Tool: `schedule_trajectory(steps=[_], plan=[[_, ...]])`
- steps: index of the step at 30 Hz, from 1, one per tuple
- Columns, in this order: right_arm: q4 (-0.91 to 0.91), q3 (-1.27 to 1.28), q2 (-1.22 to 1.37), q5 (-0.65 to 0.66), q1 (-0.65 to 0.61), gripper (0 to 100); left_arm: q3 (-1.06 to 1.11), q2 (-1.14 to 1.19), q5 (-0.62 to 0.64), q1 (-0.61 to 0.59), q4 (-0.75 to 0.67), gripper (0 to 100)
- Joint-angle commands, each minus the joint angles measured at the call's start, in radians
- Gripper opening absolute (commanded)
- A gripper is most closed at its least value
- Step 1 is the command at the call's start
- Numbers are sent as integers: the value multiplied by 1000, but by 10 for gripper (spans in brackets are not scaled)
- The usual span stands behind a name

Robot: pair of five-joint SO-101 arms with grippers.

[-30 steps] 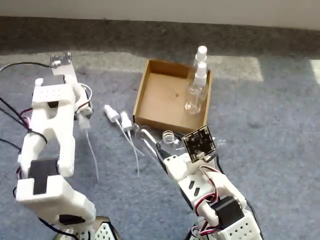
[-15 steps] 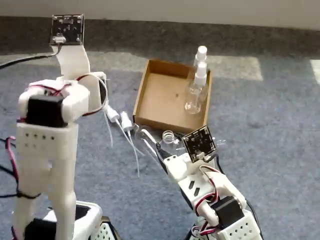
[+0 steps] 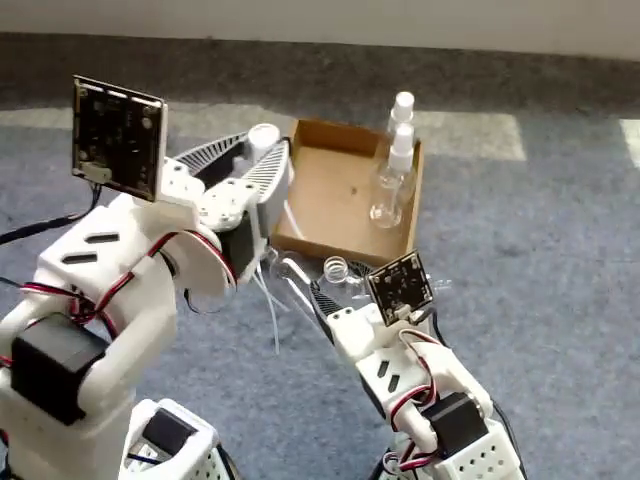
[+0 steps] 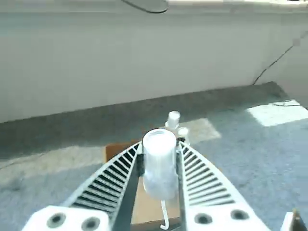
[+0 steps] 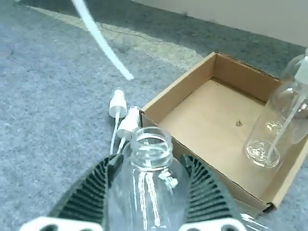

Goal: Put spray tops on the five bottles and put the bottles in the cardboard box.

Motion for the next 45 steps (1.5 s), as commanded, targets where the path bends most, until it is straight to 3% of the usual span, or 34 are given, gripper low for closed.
schedule_trajectory(steps=[1,11,21,26,39,45], plan=[[-24,-10,-12,2,-10,4,-36,36,12,82,-55,7],[-27,-10,-12,2,-5,4,-59,38,12,93,-58,6],[-27,-10,-12,2,-8,4,-42,-24,12,93,34,5],[-27,-10,-12,2,-8,4,41,-31,12,96,26,5],[-27,-10,-12,2,-5,4,156,-24,12,99,-63,5],[-44,-18,-12,0,-10,4,323,-28,12,99,-169,8]])
